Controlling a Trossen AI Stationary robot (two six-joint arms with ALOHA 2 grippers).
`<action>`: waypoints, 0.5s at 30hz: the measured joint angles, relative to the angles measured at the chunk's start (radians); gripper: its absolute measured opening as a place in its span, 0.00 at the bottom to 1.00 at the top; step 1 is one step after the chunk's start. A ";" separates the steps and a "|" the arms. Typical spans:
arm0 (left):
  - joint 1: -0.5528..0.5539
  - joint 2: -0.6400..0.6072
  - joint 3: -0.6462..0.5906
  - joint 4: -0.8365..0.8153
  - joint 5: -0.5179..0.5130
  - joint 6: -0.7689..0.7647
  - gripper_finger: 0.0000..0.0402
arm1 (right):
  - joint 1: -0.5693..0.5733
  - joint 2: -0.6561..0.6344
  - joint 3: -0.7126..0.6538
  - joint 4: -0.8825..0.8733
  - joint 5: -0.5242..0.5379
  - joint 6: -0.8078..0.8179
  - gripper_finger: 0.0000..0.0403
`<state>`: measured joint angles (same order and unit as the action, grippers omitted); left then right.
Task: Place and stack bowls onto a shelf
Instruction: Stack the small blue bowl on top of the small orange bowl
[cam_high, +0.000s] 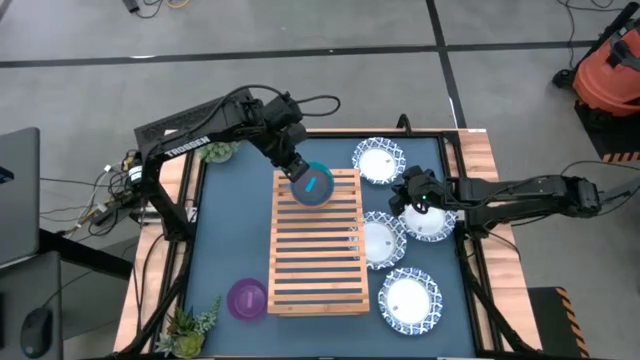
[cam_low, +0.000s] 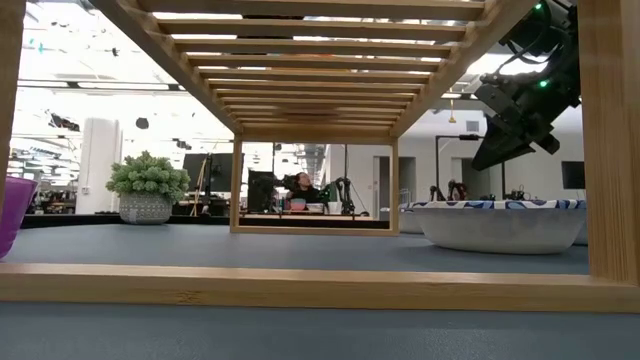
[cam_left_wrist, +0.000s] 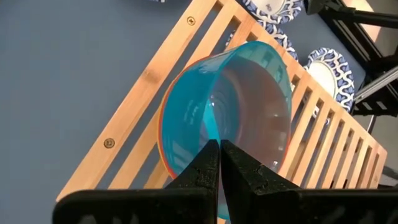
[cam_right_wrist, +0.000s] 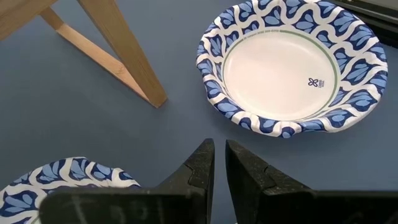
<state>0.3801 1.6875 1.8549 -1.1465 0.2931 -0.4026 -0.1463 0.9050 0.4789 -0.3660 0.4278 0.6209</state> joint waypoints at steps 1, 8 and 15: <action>0.003 0.000 0.000 0.000 0.000 -0.001 0.00 | 0.000 0.000 0.000 0.000 0.000 0.000 0.17; 0.014 0.000 0.000 -0.002 0.019 -0.012 0.00 | 0.000 0.000 0.000 0.000 0.000 0.000 0.17; 0.016 -0.016 0.002 0.173 0.077 -0.018 0.00 | 0.000 0.000 0.000 0.000 -0.004 0.000 0.17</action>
<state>0.3961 1.6714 1.8565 -0.9739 0.3699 -0.4203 -0.1463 0.9050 0.4789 -0.3661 0.4239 0.6209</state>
